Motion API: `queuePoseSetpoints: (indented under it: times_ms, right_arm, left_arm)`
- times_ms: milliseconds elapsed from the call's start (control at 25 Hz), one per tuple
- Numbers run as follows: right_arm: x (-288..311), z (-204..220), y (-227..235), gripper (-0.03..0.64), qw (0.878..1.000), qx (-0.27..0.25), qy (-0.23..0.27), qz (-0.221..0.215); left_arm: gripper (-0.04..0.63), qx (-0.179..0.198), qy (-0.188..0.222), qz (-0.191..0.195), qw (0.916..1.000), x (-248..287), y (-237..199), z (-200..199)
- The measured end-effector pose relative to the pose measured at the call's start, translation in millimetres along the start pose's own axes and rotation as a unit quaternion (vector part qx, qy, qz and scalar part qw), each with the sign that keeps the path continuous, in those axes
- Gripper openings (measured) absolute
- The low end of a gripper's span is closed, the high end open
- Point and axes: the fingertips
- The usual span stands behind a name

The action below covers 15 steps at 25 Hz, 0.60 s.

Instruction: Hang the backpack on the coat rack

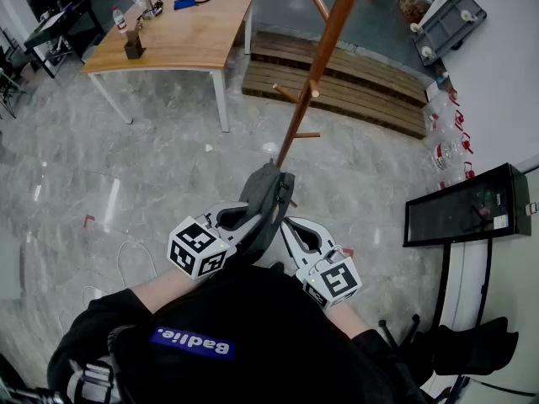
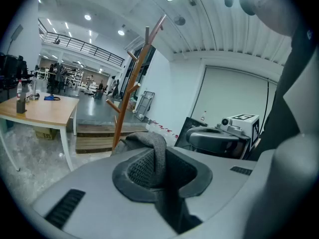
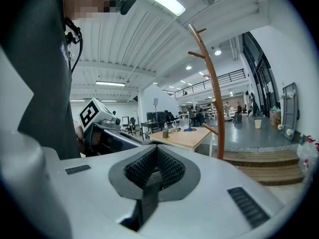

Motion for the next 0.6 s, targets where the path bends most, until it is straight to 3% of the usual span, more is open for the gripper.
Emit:
queuePoseSetpoints:
  times_ms: [600]
  right_arm:
    - [-2.5, -0.6, 6.1, 0.008, 1.0, 0.012, 0.008, -0.014]
  left_arm:
    - [0.069, -0.004, -0.004, -0.013, 0.9999, 5.8, 0.5, 1.5]
Point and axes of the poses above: the fingertips, and each gripper's own axes: x forward along the fingers, y to its right, z out of its underside, and after that the axes turned 3 degrees about y, right-handed
